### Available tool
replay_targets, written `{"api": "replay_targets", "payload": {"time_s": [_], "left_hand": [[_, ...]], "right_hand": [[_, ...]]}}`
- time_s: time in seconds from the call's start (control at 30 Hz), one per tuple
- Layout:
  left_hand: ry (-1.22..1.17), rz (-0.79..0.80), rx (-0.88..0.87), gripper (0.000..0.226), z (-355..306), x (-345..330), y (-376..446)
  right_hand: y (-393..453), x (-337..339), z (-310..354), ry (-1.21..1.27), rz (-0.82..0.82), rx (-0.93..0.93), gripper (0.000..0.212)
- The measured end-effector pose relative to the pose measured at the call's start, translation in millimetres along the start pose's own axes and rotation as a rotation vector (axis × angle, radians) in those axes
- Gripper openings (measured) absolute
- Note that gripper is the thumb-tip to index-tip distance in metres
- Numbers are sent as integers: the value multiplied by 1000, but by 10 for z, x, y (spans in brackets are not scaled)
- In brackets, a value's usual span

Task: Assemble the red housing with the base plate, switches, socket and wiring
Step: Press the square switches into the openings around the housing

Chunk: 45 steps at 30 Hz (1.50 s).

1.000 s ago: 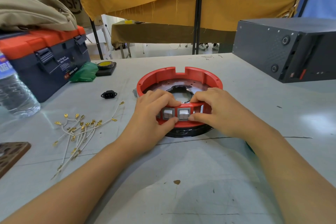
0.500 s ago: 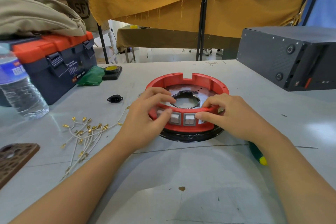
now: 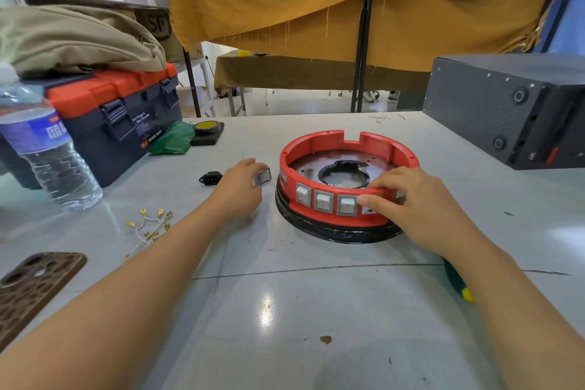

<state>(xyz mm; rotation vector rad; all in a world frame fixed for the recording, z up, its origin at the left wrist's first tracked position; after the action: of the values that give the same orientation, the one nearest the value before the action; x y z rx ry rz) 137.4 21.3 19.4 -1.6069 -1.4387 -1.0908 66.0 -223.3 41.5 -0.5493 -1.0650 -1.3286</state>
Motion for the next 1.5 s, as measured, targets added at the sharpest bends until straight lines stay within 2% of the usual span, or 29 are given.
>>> {"api": "replay_targets", "payload": {"time_s": [0.13,0.2,0.3,0.43,0.5,0.7,0.83,0.93,1.07,1.27,1.5], "left_hand": [[83,114,11,60,-18,-133,189],[107,118,14,59,-3,-180,230],[143,0,7,51,29,-136,237],[81,-117,-16,31,65,-78,182],[19,-161,-26,26,69,-36,137],[-138,-314,-12,31,105,278,-49],[-264,-388,-125,20,27,469,-284],[-419,-336,-175,15,-44,488,-419],[-665,-199,-244,21,-202,422,-527],[-621,-57,-388,30,-601,322,-677],[-667,-41,-504,24,-836,153,-805]], "right_hand": [[-10,-10,16,6,7,12,40],[-13,-11,15,7,17,11,41],[-8,-15,16,15,23,5,38],[-15,-2,-10,115,9,-12,16],[-21,2,-20,145,4,-11,14],[-15,22,17,107,-18,20,13],[-18,4,57,73,-20,46,13],[-39,-5,106,71,-14,77,16],[-56,-28,175,66,-9,99,22],[-68,-23,266,35,-36,101,26],[-83,-19,337,9,-32,134,28]]}}
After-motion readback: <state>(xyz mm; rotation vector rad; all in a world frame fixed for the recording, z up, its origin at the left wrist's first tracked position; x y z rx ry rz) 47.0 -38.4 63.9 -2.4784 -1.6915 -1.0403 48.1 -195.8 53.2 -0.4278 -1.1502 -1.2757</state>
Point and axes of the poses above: each hand's wrist, its own y-axis towards the middle knuckle, its own x-axis out of the back of the hand, z = x × y, the point moved 8 cm from there along y, towards the middle knuckle, and after that the axes turned 9 degrees about z, right-handed, at the moved point
